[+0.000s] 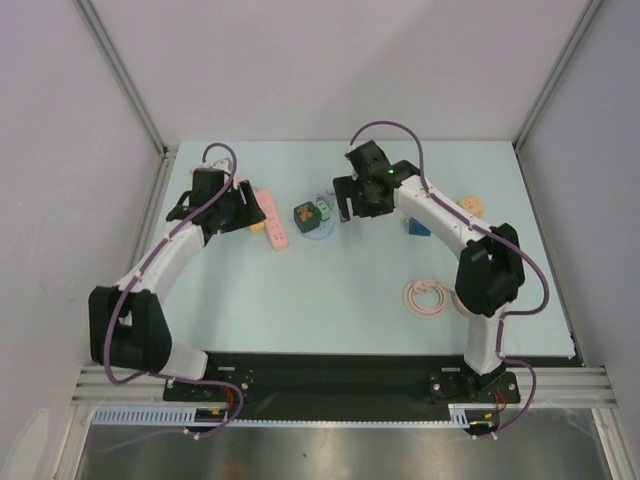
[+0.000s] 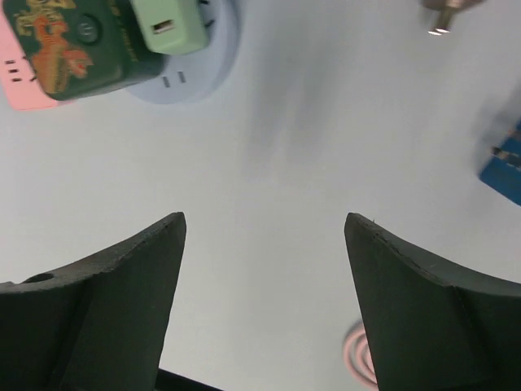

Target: Insert the plug

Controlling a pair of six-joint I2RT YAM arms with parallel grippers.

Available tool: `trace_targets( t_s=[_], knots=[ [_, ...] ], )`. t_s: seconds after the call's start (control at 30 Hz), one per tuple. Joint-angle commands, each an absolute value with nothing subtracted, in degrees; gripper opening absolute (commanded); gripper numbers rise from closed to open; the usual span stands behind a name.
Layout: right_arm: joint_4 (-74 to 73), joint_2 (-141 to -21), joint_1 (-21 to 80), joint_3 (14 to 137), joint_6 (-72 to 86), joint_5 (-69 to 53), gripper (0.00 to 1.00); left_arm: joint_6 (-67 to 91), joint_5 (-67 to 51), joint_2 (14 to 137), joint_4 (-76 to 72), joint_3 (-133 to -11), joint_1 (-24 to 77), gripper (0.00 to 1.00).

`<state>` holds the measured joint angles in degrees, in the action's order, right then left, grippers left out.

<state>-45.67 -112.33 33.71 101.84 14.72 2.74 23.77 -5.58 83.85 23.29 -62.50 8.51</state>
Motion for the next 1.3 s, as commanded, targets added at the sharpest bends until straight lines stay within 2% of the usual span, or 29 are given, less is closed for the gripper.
trace_targets(
  t_s=[0.0, 0.2, 0.43, 0.73, 1.03, 1.17, 1.2, 1.27],
  knots=[
    [-42.5, -107.3, 29.3, 97.0, 12.9, 6.4, 0.84, 19.3, -17.2, 76.1, 20.5, -60.3, 10.5, 0.67],
    [-43.9, -106.1, 24.3, 94.5, 13.4, 9.9, 0.81, 18.8, -20.4, 66.1, 21.3, -54.5, 18.5, 0.68],
    [-44.9, -104.0, 16.0, 88.2, 17.0, 11.2, 0.82, 17.0, -18.2, 63.0, 22.8, -53.8, 28.6, 0.68],
    [-43.1, -107.4, 13.9, 88.6, 13.4, 9.2, 0.85, 16.0, -21.4, 63.6, 21.0, -52.5, 29.4, 0.69],
    [-39.3, -113.9, 9.9, 92.0, 11.2, 6.1, 0.84, 16.8, -19.6, 62.8, 20.7, -51.9, 29.4, 0.69],
    [-38.9, -116.2, 9.8, 93.2, 10.0, 2.6, 0.73, 17.2, -19.4, 62.8, 20.1, -52.0, 29.4, 0.69],
    [-38.8, -116.3, 9.8, 93.0, 10.1, 1.9, 0.63, 17.3, -19.2, 62.6, 20.0, -51.9, 29.4, 0.69],
    [-38.4, -115.8, 10.0, 91.9, 10.1, 0.6, 0.49, 17.7, -19.4, 62.6, 19.5, -51.8, 29.4, 0.70]
  ],
)
